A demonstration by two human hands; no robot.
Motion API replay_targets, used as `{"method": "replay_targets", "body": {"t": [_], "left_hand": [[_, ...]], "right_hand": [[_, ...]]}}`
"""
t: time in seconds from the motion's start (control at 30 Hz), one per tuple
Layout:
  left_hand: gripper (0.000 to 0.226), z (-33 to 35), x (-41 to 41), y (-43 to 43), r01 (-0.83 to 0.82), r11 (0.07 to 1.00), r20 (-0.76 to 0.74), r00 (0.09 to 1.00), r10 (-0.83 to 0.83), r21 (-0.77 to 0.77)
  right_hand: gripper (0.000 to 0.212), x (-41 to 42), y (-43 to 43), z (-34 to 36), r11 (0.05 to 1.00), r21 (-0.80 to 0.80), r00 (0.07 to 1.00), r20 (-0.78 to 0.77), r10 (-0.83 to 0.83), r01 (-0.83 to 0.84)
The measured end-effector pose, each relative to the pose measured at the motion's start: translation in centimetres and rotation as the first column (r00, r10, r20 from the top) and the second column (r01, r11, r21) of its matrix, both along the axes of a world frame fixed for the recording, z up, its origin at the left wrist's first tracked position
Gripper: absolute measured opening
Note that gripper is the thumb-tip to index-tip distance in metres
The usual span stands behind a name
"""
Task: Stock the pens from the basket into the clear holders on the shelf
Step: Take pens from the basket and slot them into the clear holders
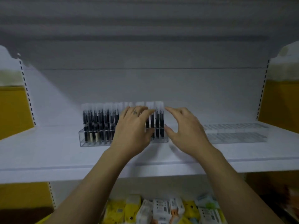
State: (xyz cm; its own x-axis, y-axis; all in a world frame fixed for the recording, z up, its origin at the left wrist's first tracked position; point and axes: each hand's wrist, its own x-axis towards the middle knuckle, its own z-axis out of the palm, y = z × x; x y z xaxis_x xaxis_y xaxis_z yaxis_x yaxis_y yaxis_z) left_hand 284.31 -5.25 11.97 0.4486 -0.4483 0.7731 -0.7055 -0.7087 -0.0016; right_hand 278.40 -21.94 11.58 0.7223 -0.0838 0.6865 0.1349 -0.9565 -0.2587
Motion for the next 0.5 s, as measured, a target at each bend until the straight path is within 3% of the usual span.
{"method": "replay_targets", "body": {"t": [0.13,0.33,0.5], "left_hand": [[0.047,-3.7,-3.0,1.4,0.007,0.997,-0.038,0.999,-0.010,-0.074],[0.029,-11.4,-7.0,2.0,0.020,0.988,-0.052,0.998,-0.028,-0.151],[0.028,-20.5,-9.0,2.4,0.007,0.997,-0.210,0.977,-0.024,-0.081]], "right_hand": [[0.058,-3.4,1.3,-2.6,1.000,-0.008,1.000,0.010,0.017,-0.017],[0.033,-6.7,2.7,-10.5,0.999,-0.041,0.981,0.193,0.005,0.003],[0.021,-8.4,3.2,-19.9,0.998,0.055,1.000,-0.020,-0.011,0.012]]}}
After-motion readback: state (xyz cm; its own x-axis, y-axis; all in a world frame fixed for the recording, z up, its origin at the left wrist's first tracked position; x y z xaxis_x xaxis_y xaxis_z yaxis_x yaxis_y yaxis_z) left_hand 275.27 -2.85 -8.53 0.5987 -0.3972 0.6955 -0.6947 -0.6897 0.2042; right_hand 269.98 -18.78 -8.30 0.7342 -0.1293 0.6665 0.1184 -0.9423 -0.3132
